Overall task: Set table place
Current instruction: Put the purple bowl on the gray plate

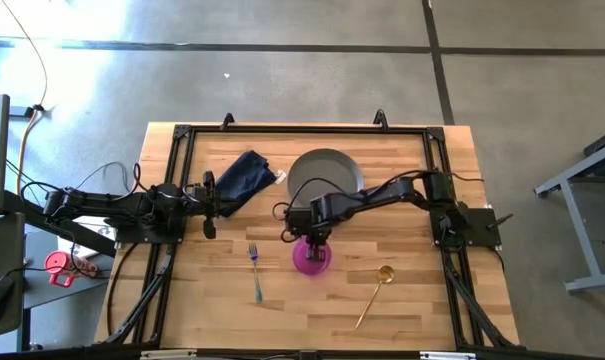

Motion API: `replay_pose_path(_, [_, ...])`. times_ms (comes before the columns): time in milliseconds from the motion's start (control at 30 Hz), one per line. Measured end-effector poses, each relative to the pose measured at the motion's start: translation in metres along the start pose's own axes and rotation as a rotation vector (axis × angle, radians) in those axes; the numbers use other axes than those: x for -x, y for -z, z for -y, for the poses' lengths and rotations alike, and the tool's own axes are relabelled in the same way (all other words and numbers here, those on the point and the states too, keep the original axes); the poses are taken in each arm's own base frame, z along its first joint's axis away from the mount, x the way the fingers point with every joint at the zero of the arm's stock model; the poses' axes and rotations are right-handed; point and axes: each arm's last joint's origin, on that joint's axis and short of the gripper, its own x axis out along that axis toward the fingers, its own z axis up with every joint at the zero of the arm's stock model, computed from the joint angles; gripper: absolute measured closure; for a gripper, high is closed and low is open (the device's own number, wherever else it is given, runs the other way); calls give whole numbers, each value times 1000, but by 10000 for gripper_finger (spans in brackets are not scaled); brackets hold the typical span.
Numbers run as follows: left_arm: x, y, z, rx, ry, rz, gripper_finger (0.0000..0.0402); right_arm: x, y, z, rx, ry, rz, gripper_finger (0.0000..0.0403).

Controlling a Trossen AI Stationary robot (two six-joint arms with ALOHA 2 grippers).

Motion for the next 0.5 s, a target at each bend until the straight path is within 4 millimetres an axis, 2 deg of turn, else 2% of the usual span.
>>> replay_pose_path(133, [0, 0, 0, 1, 0, 1, 399, 31, -14, 3, 41, 64, 14, 402])
replay_pose_path(267, [0, 0, 0, 1, -2, 1, 399, 76, -30, 16, 72, 189, 53, 402])
replay_pose_path(500, [0, 0, 0, 1, -2, 1, 399, 161, -40, 64, 43, 415, 127, 402])
